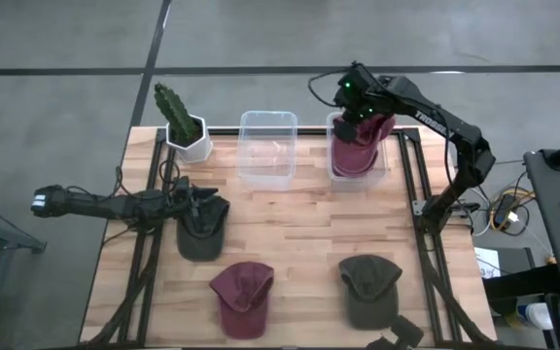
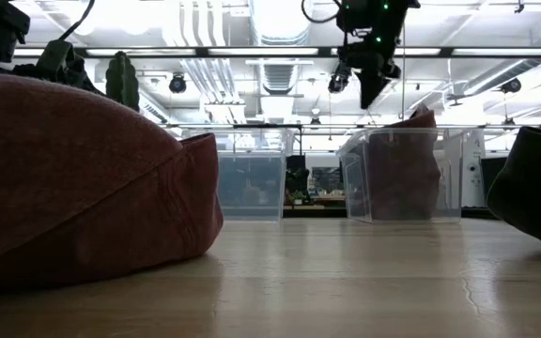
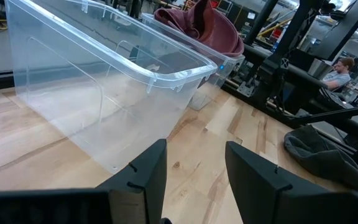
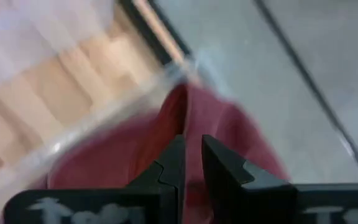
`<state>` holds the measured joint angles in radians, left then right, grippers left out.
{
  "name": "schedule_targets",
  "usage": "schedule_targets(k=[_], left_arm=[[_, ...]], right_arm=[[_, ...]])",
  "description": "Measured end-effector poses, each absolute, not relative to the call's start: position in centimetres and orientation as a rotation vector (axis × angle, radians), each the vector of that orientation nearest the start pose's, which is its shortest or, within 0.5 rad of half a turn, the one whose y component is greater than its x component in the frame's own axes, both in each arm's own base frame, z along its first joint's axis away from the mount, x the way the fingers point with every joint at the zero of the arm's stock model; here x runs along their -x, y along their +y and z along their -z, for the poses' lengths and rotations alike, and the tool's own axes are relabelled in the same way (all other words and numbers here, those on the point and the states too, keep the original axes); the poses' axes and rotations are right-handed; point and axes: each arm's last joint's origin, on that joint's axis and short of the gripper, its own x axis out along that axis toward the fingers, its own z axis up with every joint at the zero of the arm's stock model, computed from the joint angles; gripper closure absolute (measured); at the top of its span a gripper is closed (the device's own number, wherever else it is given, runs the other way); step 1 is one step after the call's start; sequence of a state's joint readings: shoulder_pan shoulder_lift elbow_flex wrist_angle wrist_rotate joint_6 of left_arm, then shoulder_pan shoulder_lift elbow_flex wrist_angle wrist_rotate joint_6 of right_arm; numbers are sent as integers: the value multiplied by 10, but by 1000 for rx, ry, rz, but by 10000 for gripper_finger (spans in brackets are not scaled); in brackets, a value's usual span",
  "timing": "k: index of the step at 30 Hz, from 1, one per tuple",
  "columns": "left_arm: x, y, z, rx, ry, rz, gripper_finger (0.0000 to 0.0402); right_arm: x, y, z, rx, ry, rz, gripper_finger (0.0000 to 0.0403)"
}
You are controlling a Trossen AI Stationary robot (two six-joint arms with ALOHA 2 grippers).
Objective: Pick & Place hat
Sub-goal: Put the right red cap into the right transparent bin
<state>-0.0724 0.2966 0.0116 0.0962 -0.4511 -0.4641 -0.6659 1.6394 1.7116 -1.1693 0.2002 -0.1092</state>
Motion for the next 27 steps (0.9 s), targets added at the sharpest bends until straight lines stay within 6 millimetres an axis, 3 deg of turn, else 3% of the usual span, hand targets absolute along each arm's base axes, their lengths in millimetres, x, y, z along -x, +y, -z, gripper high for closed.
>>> schedule_targets(k=[5, 15, 22, 27], left_arm=[[-112, 5, -152, 408, 93, -412, 246], [-112, 4, -152, 405, 95, -412, 246], [-112, 5, -152, 378, 101, -411, 246], [-112, 5, -152, 378, 100, -411, 246]], right_arm=[[-242, -193, -351, -242, 1219, 727, 355], [-211, -172, -377, -258, 1157, 901, 355], [-183, -171, -359, -376, 1162, 1099, 355], [-176, -179, -341, -419, 1157, 1143, 355]])
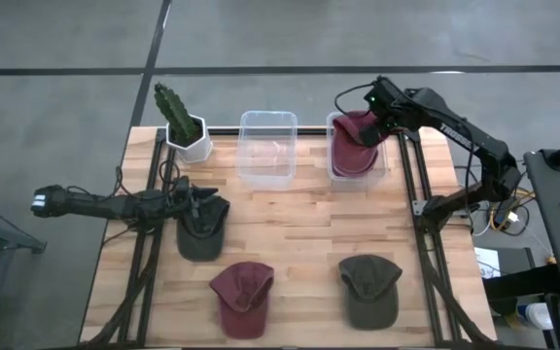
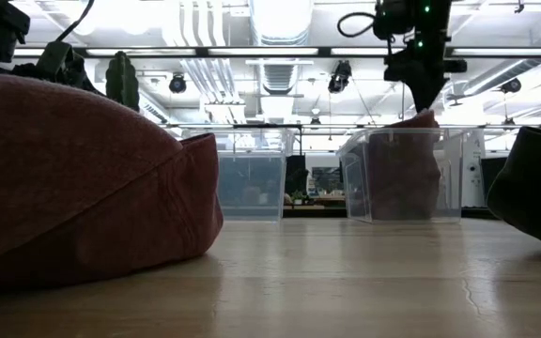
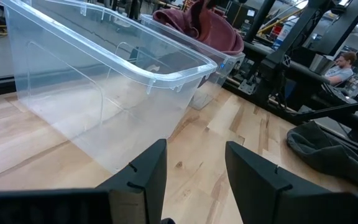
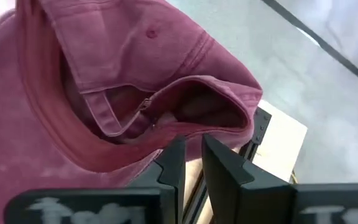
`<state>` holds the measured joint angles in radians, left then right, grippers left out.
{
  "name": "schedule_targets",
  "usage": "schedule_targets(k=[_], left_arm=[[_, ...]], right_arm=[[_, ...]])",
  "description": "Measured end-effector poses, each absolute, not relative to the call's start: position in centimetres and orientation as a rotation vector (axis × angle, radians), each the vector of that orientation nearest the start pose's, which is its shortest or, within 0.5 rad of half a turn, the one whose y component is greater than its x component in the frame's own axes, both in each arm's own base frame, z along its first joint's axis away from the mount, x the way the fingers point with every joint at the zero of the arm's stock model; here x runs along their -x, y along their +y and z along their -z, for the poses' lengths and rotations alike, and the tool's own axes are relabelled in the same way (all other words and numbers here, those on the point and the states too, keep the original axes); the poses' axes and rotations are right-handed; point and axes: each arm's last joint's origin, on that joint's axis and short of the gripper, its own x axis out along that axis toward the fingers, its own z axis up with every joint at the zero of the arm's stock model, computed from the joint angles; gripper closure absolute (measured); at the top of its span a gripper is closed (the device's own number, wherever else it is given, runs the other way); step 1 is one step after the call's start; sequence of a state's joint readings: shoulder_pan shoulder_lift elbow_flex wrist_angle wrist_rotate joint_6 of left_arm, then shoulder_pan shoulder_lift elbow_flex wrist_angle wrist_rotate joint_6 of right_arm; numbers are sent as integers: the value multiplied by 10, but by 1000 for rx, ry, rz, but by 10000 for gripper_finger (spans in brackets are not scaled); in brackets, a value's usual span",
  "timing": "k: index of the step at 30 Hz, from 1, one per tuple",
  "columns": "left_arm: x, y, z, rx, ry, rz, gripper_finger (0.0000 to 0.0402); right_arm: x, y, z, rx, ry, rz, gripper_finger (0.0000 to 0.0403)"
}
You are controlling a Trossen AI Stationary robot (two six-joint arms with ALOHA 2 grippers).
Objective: Pick & Place hat
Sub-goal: Put the right red cap into the right transparent bin
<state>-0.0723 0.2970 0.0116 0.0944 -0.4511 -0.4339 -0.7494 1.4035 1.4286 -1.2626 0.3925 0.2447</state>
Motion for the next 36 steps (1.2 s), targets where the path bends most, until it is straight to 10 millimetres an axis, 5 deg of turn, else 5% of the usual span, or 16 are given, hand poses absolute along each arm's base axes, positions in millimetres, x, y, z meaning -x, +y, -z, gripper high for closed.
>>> schedule_targets(k=[11, 23, 36], left_arm=[[-112, 4, -152, 387, 98, -411, 246], [-112, 4, -152, 388, 97, -411, 246], [-112, 5, -152, 382, 97, -417, 246]], right_arm=[[-182, -202, -320, -511, 1058, 1040, 355], [-188, -205, -292, -507, 1119, 933, 355], [-192, -206, -286, -450, 1102, 824, 355]])
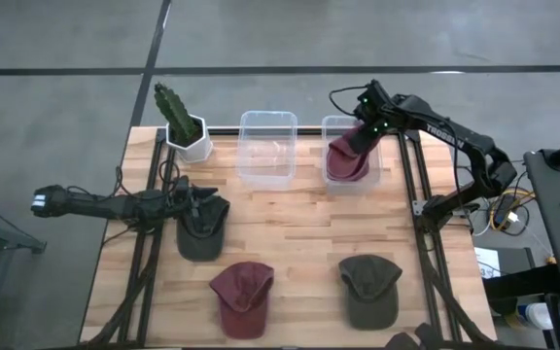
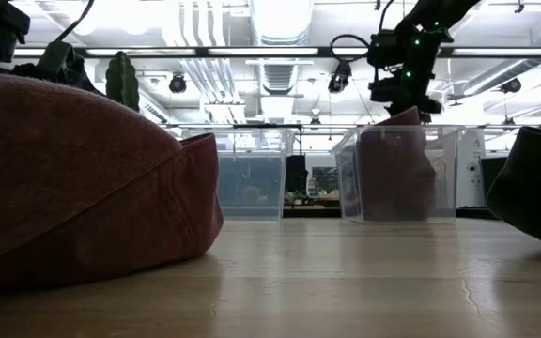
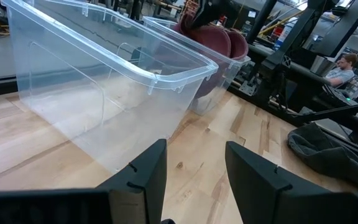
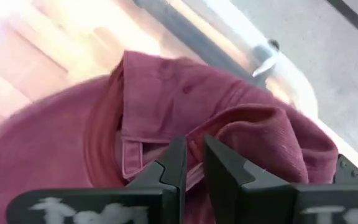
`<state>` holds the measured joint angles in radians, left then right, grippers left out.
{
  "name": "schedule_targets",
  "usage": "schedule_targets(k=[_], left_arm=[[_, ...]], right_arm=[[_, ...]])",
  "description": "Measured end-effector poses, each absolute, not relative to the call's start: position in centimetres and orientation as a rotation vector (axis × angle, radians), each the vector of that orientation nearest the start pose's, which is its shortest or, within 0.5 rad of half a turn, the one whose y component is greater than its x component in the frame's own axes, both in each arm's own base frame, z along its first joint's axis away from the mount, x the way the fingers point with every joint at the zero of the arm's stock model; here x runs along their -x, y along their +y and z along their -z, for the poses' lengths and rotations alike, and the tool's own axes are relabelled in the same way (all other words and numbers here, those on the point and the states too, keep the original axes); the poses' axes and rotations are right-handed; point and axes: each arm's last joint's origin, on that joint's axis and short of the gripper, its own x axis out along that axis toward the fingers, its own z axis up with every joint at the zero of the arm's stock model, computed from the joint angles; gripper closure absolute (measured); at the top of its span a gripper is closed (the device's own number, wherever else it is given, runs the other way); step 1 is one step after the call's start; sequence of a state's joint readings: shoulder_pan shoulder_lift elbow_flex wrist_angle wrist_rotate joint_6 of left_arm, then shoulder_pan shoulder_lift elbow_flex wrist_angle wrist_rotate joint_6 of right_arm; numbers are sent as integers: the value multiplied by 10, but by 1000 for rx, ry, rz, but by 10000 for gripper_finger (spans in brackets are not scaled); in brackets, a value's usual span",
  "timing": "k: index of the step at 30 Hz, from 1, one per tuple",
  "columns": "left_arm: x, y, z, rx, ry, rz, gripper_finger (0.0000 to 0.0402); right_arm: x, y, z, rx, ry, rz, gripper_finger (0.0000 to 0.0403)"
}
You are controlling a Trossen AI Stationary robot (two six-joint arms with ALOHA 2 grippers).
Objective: Pick & Place hat
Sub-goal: Put the right red cap into the right transparent bin
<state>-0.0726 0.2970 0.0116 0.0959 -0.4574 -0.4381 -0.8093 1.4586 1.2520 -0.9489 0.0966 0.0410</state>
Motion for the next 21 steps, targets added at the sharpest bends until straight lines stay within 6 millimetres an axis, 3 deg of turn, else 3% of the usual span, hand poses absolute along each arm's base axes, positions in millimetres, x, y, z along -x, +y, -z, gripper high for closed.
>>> schedule_targets(k=[8, 21], left_arm=[[-112, 5, -152, 379, 93, -433, 246], [-112, 6, -152, 376, 87, -458, 246]], right_arm=[[-187, -200, -259, -458, 1185, 796, 355], [-187, -195, -237, -324, 1225, 771, 355]])
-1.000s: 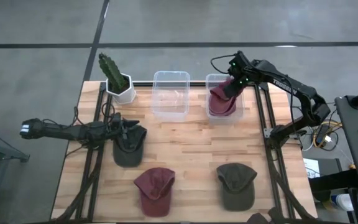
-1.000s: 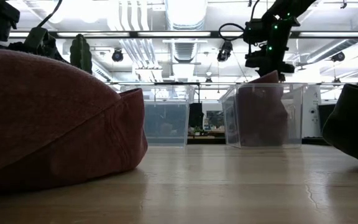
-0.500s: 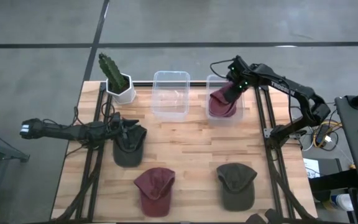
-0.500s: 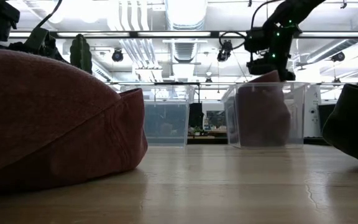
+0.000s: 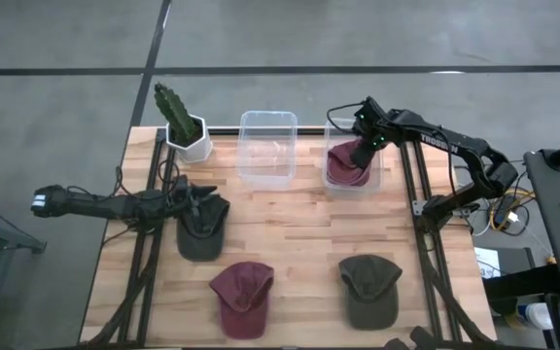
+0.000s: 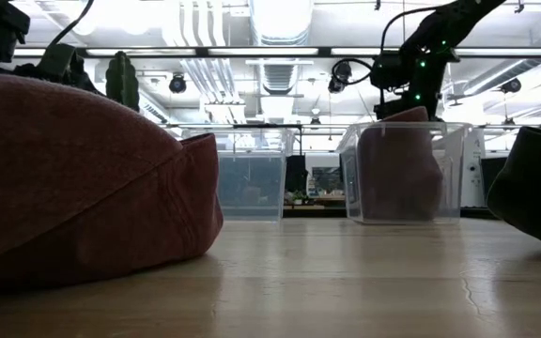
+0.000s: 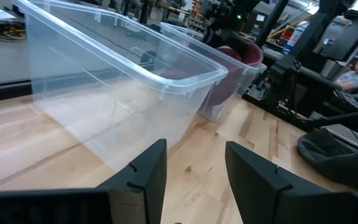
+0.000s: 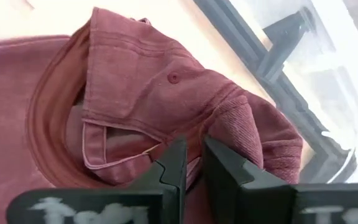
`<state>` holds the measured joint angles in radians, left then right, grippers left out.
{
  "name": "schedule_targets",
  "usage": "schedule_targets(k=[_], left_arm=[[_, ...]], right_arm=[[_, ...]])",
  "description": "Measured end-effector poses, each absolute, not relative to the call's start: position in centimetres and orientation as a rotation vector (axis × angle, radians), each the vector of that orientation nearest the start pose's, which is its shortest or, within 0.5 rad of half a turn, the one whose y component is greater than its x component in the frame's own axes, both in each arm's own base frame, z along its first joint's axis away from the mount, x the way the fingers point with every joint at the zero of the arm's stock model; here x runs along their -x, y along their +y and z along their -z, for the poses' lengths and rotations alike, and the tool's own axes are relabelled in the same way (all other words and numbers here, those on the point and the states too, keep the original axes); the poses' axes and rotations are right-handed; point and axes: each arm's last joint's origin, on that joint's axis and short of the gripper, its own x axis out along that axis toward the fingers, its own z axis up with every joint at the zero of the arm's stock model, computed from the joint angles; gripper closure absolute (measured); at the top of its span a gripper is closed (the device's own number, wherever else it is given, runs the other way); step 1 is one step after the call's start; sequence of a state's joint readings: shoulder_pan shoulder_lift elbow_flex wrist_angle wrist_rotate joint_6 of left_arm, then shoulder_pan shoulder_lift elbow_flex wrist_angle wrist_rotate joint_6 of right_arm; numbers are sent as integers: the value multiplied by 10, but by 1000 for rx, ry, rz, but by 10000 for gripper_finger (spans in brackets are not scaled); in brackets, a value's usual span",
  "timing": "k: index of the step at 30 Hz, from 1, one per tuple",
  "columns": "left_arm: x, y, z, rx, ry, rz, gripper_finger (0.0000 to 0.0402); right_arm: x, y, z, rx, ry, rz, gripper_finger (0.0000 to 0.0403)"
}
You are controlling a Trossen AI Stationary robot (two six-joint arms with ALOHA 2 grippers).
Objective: Pick & Place hat
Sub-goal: Put the right red cap into the right transparent bin, then put the red cap into the right transparent bin
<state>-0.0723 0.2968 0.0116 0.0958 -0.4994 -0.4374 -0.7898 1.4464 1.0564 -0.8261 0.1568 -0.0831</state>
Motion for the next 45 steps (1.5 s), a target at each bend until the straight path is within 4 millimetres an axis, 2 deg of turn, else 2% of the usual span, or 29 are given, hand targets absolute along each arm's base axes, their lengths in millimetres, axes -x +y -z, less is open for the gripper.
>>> schedule_targets(k=[3, 6, 12, 17, 21, 25, 32, 36, 40, 45], left_arm=[[-112, 6, -152, 374, 84, -472, 246], [-112, 6, -152, 373, 83, -475, 246], [-112, 6, -152, 373, 83, -475, 246], [-112, 6, -152, 373, 83, -476, 246], [-112, 6, -152, 373, 83, -476, 246], [-112, 6, -152, 373, 83, -476, 246], [-112, 6, -152, 373, 83, -476, 246], [-112, 6, -155, 387, 50, -467, 246], [-114, 4, -172, 382, -56, -365, 246], [-115, -2, -224, 264, -148, -207, 246]], right_arm=[[-187, -195, -239, -320, 1219, 773, 355], [-189, -196, -248, -295, 1191, 771, 355], [-190, -193, -280, -234, 1091, 777, 355], [-187, -180, -313, -187, 982, 778, 355], [-188, -150, -345, -124, 852, 705, 355], [-193, -107, -367, -51, 739, 516, 355], [-203, -35, -380, 2, 628, 221, 355], [-208, -4, -383, -3, 588, 160, 355], [-211, 21, -380, -18, 572, 197, 355], [-210, 46, -373, -65, 559, 227, 355]])
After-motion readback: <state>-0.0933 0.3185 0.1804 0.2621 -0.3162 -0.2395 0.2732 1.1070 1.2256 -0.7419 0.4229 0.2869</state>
